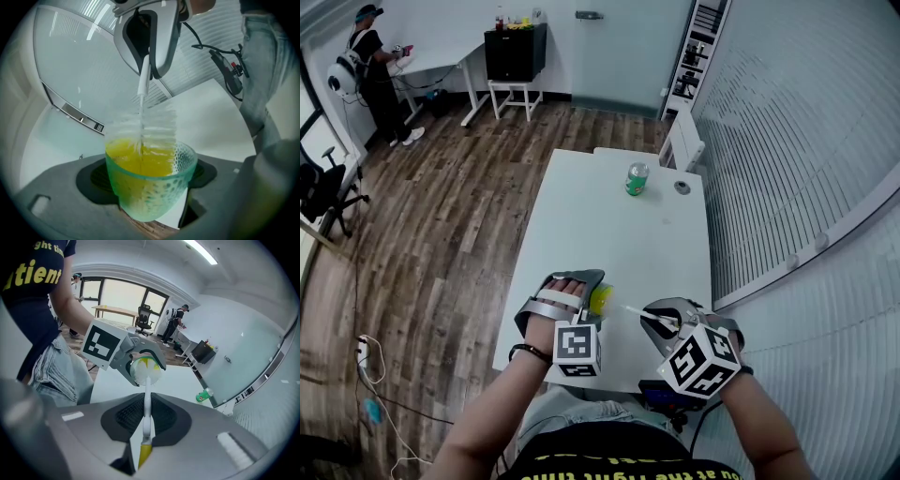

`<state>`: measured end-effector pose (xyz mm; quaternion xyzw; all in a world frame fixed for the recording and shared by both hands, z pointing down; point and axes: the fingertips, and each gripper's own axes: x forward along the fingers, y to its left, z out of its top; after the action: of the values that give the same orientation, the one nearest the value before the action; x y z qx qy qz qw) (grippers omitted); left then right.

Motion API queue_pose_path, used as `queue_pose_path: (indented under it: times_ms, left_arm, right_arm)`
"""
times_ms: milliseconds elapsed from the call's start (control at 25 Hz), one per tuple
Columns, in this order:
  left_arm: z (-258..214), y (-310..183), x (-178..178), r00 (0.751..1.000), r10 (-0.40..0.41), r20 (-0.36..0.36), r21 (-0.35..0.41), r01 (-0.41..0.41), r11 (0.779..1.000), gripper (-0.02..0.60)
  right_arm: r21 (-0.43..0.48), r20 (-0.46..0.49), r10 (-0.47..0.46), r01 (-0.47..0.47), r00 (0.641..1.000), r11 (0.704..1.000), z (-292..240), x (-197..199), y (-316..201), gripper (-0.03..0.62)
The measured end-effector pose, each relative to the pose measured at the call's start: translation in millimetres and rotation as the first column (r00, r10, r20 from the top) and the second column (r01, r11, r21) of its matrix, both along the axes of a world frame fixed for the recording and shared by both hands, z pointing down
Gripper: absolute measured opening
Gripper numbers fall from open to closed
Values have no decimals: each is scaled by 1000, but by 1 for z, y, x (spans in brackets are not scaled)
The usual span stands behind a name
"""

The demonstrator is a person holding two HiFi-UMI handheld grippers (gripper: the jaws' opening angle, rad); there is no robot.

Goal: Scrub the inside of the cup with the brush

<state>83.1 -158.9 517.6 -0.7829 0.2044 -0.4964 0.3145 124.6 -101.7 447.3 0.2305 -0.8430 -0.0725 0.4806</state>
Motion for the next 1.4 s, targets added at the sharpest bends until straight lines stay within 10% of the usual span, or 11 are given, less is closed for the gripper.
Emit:
queue_pose_path:
  times_ms: [1400]
  left_arm:
    - [-13, -9, -2, 999, -12, -47, 3, 12, 1000, 408]
  right_arm:
    - [21, -4, -36, 36, 999, 999, 7, -5, 0, 43]
